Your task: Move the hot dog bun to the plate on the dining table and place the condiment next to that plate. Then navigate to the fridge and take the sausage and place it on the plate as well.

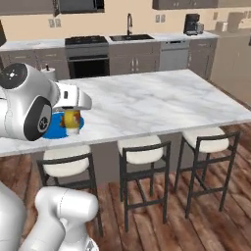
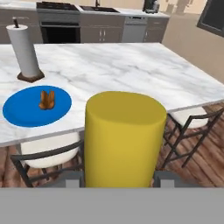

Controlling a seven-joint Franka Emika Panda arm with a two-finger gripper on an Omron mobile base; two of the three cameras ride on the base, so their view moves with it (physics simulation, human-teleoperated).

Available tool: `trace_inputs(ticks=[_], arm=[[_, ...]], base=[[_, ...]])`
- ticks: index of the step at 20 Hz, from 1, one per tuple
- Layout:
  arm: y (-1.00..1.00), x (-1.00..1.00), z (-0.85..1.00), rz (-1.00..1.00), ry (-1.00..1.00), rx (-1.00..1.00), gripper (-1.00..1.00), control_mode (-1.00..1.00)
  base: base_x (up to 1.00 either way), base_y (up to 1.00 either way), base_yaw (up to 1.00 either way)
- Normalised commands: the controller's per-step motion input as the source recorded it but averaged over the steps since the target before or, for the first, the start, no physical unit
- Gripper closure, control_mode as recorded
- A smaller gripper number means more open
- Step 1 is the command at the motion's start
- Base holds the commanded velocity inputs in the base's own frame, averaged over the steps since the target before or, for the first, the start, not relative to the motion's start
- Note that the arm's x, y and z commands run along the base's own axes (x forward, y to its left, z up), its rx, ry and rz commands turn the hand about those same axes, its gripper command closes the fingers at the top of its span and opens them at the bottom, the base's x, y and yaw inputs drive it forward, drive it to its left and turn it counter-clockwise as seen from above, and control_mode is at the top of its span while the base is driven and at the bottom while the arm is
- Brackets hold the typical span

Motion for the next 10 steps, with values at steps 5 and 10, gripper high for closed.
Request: trace_inputs(ticks=[5,10], arm=[[0.0,0.0,0.0,0.0,0.0,0.0,1.0,1.0],[0.0,0.0,0.0,0.0,0.0,0.0,1.0,1.0]], base=[[0.52,-0.43,0.55],[0.69,-0.03,0.43]])
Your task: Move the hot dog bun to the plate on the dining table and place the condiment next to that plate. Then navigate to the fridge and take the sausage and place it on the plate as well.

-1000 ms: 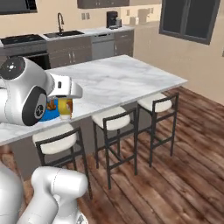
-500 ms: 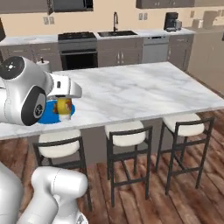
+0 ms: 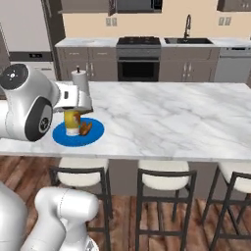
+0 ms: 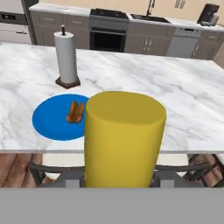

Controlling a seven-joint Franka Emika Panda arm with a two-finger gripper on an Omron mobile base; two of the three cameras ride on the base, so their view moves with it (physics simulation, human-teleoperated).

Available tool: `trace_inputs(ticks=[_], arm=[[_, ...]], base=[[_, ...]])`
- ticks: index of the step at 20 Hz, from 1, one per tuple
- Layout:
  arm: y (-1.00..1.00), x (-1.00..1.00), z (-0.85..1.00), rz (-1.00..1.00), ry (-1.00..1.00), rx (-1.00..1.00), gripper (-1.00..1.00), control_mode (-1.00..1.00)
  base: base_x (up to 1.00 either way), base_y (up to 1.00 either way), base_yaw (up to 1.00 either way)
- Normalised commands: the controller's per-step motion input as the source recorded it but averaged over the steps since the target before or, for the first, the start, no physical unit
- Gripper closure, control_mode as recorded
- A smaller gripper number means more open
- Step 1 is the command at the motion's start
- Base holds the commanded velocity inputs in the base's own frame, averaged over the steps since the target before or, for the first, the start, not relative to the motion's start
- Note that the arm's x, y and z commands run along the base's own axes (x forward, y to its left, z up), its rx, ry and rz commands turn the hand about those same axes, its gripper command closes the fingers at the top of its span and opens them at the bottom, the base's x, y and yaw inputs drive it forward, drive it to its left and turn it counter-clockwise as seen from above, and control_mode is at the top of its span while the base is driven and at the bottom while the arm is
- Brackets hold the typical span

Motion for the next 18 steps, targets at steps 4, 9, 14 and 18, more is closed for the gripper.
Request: trace_inputs(ticks=[4,9,14,18], arm=[[0.0,0.0,0.0,0.0,0.0,0.0,1.0,1.0],[0.0,0.0,0.0,0.0,0.0,0.0,1.0,1.0],[-0.16,0.18,-0.04,0.03,0.0,0.0,1.0,-1.0],[-0.75,0.4,-0.34,0.13,-0.01,0.01,1.0,-1.0]], base=[[0.74,0.0,0.36],[0.87,0.0,0.14],[0.39,-0.05,0.05],[0.0,0.0,0.0]])
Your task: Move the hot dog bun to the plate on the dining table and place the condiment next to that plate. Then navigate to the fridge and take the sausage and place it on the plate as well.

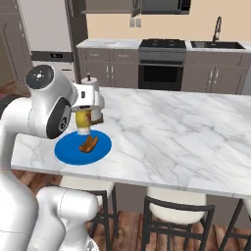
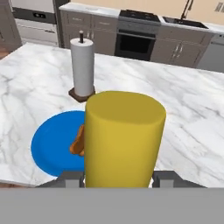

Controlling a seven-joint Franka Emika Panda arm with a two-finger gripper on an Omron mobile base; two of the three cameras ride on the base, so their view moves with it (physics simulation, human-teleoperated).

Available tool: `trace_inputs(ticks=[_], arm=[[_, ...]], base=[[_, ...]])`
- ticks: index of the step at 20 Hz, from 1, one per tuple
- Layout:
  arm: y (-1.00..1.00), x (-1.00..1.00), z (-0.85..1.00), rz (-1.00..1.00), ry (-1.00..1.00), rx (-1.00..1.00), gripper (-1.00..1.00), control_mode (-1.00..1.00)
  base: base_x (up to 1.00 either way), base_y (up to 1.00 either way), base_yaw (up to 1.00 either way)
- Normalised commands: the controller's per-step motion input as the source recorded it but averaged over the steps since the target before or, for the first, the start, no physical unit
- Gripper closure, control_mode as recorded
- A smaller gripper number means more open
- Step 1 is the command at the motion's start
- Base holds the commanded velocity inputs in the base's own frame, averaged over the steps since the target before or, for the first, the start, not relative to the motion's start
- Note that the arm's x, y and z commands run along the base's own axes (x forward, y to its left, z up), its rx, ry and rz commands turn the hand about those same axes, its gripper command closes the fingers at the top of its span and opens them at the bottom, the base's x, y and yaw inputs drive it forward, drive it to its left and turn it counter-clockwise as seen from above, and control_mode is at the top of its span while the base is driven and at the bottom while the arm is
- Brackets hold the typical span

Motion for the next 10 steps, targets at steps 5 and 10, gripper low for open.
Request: trace_inputs(ticks=[5,10], arm=[[-0.84,0.54,-0.65,0.27,-0.08,0.03,1.0,-1.0],[-0.4,0.58,-0.83,0.35,-0.13,0.02,1.0,-1.0]], base=[[0.0,0.0,0.0],[0.0,0.0,0.0]])
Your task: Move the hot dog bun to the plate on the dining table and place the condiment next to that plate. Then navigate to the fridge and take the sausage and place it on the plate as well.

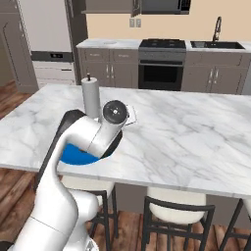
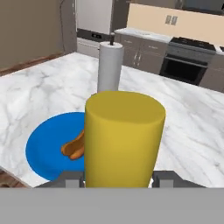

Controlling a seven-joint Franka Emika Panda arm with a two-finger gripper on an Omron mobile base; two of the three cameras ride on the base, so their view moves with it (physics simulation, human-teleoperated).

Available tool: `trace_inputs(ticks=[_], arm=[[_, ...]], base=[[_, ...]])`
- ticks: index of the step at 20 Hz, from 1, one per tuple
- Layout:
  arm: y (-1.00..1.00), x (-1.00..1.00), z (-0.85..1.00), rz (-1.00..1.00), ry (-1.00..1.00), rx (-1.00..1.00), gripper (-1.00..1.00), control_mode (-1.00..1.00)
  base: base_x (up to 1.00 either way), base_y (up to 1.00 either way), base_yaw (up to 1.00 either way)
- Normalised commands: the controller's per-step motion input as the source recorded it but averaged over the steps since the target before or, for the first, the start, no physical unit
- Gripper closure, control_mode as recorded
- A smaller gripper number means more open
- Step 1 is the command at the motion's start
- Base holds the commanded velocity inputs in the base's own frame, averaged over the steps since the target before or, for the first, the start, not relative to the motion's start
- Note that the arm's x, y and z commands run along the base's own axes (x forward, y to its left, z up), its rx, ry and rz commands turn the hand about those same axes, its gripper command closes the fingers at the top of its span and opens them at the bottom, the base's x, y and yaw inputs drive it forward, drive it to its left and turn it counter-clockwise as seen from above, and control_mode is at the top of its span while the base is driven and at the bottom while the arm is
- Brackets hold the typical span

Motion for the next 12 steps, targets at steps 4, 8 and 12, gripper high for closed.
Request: trace_inputs(ticks=[4,8,12], arm=[[0.02,0.7,-0.66,0.31,-0.13,0.0,1.0,-1.0],[0.19,0.85,-0.54,0.26,-0.02,0.0,1.0,-1.0],[0.03,1.0,-0.34,0.24,0.16,0.0,1.0,-1.0]], base=[[0.0,0.0,0.0],[0.0,0.0,0.0],[0.0,0.0,0.0]])
